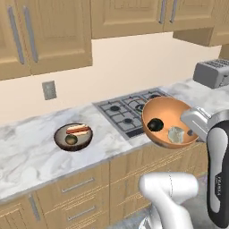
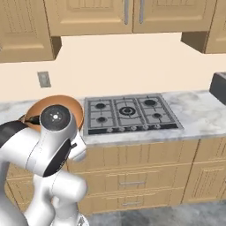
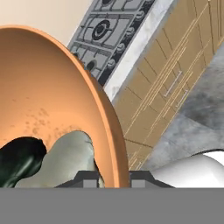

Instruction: Place the bowl containing the garlic and eggplant in the microwave. Close the microwave door and press the start button to microwave the meal.

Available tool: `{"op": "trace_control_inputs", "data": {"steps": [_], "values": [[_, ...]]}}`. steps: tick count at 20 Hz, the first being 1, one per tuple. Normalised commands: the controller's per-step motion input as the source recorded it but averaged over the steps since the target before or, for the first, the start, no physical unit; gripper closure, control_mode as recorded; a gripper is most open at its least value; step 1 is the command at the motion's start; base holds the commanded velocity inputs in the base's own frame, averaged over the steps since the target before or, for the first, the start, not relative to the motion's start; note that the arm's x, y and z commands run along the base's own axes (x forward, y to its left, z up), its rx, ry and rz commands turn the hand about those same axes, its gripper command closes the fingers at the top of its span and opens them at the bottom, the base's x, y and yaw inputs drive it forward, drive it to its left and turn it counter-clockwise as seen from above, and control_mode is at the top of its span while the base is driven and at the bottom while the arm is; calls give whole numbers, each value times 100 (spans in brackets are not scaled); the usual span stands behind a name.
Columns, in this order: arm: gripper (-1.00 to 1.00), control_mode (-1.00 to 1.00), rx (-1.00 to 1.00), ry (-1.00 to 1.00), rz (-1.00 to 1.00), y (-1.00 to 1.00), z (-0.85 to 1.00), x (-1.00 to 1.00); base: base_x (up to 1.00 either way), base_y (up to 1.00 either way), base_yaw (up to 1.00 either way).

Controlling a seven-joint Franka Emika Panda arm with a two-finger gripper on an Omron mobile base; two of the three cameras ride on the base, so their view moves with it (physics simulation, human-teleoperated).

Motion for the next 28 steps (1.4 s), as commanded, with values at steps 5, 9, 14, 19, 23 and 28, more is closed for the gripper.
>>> {"op": "trace_control_inputs", "data": {"steps": [5,9,14,19,23,28], "values": [[100,100,0,0,0,0,0,0,-13,-56,-54],[100,100,0,0,0,0,0,0,0,-48,-57],[100,100,0,0,0,0,0,0,0,-47,-55],[100,100,0,0,0,0,0,0,18,-76,-55],[100,100,0,0,0,0,0,0,31,-93,-56],[100,100,0,0,0,0,0,0,52,-77,-51]]}}
